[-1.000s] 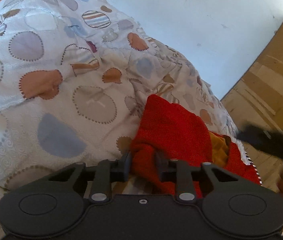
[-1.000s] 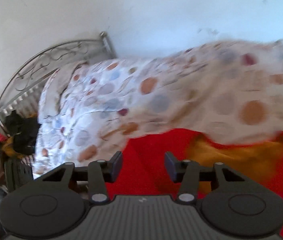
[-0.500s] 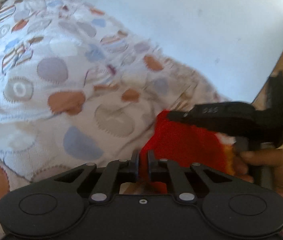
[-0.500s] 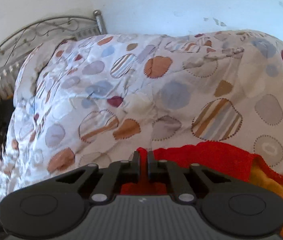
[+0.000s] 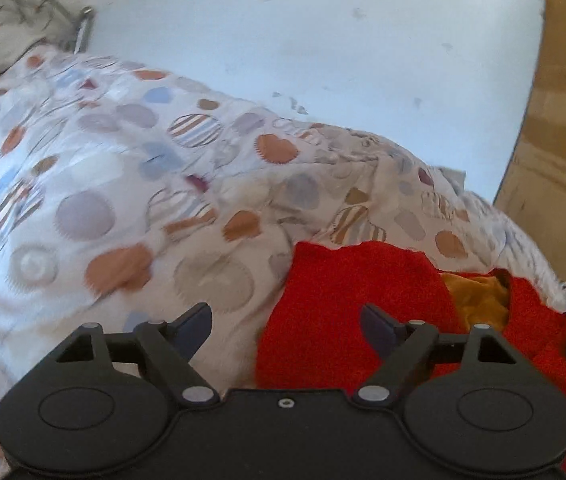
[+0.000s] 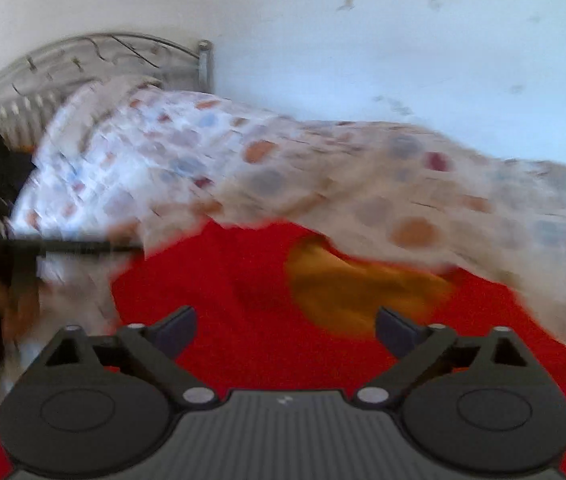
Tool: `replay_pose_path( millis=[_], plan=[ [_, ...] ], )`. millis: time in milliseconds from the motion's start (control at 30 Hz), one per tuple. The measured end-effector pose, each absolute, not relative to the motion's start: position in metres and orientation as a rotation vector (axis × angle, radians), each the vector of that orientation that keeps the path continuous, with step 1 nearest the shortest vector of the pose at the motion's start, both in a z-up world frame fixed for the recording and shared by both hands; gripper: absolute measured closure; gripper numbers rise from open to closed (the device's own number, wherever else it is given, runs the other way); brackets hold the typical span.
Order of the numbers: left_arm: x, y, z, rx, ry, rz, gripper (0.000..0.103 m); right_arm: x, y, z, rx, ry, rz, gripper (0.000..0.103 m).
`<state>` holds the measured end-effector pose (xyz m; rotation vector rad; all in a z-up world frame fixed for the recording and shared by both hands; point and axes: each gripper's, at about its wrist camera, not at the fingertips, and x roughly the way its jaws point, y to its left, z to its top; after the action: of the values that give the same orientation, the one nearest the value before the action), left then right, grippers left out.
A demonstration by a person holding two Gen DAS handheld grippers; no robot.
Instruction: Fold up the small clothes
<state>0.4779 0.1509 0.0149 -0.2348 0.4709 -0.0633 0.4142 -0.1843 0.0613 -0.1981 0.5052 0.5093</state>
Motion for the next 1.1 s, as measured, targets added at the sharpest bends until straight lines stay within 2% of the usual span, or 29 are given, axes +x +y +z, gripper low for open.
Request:
replay_pose_path(
  millis=[167, 267, 367, 533, 600, 667, 733, 933, 1100],
  plan=[
    [0.532, 0.148, 0.005, -0.226, 0.558, 0.045, 0.020, 0.368, -0.232, 0.033, -0.307, 0.448, 0.259, 0.000],
    [0.553, 0.150, -0.012, -0.198, 0.627, 0.121, 0.019, 0.370, -0.251, 0.011, -0.291, 0.524, 0.150, 0.000],
    [0.552, 0.151, -0.022, -0.193, 0.608, 0.149, 0.017, 0.374, -0.262, -0.008, -0.249, 0.581, 0.120, 0.000],
    [0.536, 0.150, -0.010, -0.211, 0.587, 0.169, 0.016, 0.357, -0.271, 0.010, -0.181, 0.521, 0.167, 0.000],
    [0.517, 0.152, 0.002, -0.241, 0.568, 0.156, 0.014, 0.342, -0.277, 0.022, -0.149, 0.501, 0.204, 0.000],
    [0.490, 0.154, 0.016, -0.272, 0.527, 0.141, 0.004, 0.320, -0.283, 0.033, -0.133, 0.481, 0.220, 0.000],
    [0.456, 0.153, 0.027, -0.301, 0.487, 0.123, 0.001, 0.298, -0.288, 0.040, -0.125, 0.465, 0.221, 0.000],
    [0.348, 0.142, 0.051, -0.267, 0.456, 0.040, 0.001, 0.220, -0.307, 0.051, -0.081, 0.455, 0.225, 0.000],
    [0.263, 0.126, 0.055, -0.226, 0.436, -0.051, 0.001, 0.161, -0.320, 0.038, -0.045, 0.506, 0.263, 0.000]
  ],
)
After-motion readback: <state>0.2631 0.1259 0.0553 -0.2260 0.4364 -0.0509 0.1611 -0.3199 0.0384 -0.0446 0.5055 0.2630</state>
